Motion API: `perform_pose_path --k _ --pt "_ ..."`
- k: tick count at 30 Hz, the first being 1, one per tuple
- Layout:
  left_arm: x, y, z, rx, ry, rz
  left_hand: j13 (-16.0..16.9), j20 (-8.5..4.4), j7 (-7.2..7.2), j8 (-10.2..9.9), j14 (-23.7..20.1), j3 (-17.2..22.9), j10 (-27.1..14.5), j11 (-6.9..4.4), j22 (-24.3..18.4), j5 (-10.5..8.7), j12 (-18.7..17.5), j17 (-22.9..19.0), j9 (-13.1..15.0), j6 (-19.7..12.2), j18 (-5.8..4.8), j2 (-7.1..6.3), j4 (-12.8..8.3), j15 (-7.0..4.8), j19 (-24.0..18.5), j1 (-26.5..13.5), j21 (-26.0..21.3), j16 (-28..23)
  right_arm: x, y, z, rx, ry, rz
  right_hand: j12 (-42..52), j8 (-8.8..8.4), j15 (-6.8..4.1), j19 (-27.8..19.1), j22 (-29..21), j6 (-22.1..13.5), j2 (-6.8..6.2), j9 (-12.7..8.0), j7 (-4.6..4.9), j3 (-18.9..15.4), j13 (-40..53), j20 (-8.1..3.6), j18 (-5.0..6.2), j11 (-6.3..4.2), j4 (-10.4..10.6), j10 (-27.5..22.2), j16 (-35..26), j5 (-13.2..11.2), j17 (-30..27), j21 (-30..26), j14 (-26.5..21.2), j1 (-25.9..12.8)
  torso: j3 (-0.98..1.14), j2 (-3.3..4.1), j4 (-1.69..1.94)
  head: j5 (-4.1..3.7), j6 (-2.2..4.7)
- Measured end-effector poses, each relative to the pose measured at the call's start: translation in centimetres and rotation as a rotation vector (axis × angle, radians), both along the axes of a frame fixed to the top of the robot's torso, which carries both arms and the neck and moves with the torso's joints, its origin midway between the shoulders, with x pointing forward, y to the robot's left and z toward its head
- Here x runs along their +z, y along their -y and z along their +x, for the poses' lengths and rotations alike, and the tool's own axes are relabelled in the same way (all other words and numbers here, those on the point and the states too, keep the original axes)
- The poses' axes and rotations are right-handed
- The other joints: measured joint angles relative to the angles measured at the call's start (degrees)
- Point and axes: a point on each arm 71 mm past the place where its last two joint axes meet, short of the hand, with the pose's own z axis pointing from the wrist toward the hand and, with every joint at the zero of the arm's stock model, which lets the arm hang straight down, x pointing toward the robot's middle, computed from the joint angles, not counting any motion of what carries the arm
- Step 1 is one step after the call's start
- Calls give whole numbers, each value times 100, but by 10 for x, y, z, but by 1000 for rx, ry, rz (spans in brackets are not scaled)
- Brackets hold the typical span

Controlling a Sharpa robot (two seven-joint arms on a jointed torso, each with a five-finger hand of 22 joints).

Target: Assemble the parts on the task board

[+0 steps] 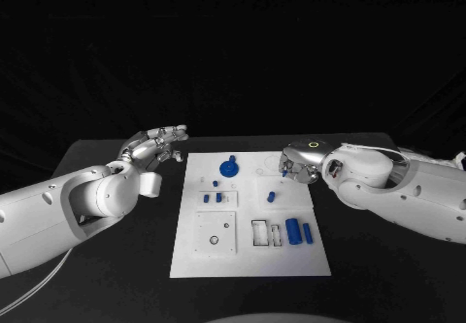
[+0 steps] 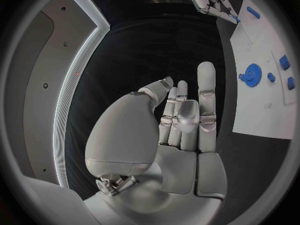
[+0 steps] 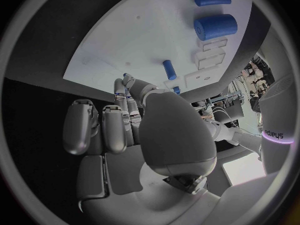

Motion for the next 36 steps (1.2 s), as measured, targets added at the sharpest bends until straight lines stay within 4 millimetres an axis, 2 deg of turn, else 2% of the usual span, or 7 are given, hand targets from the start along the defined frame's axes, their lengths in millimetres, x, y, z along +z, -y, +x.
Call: perform_pose_path --k 4,9,15,25,31,36 --pt "0 -1 0 1 -2 1 5 0 0 0 0 0 0 0 0 0 3 -7 0 0 0 0 0 0 0 0 0 0 8 -7 -7 21 5 24 0 0 0 0 0 0 0 1 0 0 -7 0 0 1 0 0 4 -2 0 0 0 0 1 2 0 18 -4" --pt "0 0 0 0 -3 1 5 0 0 0 0 0 0 0 0 0 3 -6 0 0 0 0 0 0 0 0 0 0 17 -31 -20 83 8 70 0 0 0 0 0 -1 -24 3 1 0 -7 0 0 3 0 2 4 -3 -1 0 0 -23 1 3 3 71 -14" --pt "0 1 0 -4 -4 0 4 0 0 0 -35 0 0 -1 1 0 3 -16 -4 0 0 0 0 -5 0 0 0 0 19 -67 -35 168 -5 116 0 0 0 0 -1 -1 -24 8 2 0 -7 0 0 3 0 2 3 -11 7 0 0 -23 1 4 10 198 -38" --pt "0 5 -1 -13 -7 -3 4 0 0 0 -35 0 1 -1 1 0 2 -16 -4 0 0 0 0 -5 0 0 0 0 -11 -110 -56 258 -85 157 0 -8 0 0 -5 -4 -31 9 5 -2 -12 0 0 10 -1 8 3 -12 6 0 0 -29 -3 7 7 462 -149" --pt "0 6 -1 -17 -8 -4 3 0 0 0 -35 0 -19 19 -5 0 2 -25 -4 0 -1 0 0 -5 0 0 0 0 -28 -123 -63 286 -128 165 0 -26 0 -1 -13 -6 -32 8 7 -2 -14 0 0 10 -2 8 3 -13 6 0 0 -29 -6 9 7 543 -208" --pt "0 7 -2 -19 -9 -4 3 0 0 0 -35 0 -19 19 -5 0 2 -25 -4 0 0 0 0 -5 0 0 0 0 -40 -129 -65 297 -160 167 0 -38 0 -1 -19 -9 -32 4 10 -3 -19 0 0 10 -2 8 3 -13 5 0 0 -29 -4 9 7 578 -250"
